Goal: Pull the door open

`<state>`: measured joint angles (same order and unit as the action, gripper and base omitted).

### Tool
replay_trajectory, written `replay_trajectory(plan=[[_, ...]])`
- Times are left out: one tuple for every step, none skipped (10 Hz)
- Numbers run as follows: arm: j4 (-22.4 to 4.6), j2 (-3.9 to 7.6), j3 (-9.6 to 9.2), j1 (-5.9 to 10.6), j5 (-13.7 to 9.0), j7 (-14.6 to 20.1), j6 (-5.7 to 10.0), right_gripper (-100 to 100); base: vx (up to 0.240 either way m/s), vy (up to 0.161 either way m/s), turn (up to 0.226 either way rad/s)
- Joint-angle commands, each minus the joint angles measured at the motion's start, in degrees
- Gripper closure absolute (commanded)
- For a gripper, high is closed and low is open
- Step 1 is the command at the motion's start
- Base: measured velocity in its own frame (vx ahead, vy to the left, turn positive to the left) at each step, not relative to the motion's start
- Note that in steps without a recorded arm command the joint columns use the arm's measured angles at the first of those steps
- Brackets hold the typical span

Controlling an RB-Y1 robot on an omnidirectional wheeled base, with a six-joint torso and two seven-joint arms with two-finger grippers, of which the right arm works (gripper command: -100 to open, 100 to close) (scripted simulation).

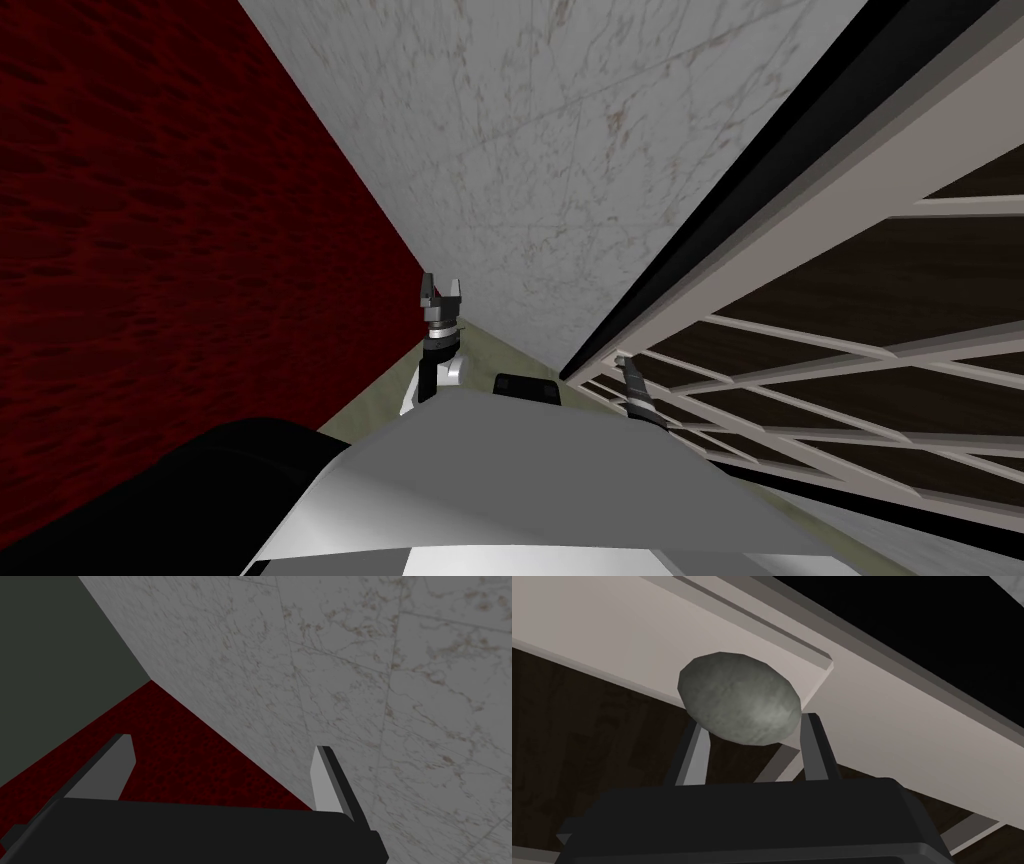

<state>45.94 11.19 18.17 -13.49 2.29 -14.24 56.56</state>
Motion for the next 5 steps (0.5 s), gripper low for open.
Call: replay_trajectory(plan=[[-0.3, -0.11, -1.02, 0.36, -1.1, 2.9, -0.08, 100, -0.043, -0.008, 0.03], [-0.5, 0.08, -1.67, 0.68, -2.1, 4.3, -0.2, 100, -0.065, -0.019, 0.062], [-0.5, 0.08, -1.67, 0.68, -2.1, 5.4, -0.2, 100, -0.051, -0.016, 0.031], [-0.7, 0.27, -2.31, 1.0, -3.1, 7.3, -0.31, 100, -0.048, -0.012, 0.042], [-0.7, 0.27, -2.31, 1.0, -3.1, 7.8, -0.31, 100, -0.037, -0.006, 0.019]])
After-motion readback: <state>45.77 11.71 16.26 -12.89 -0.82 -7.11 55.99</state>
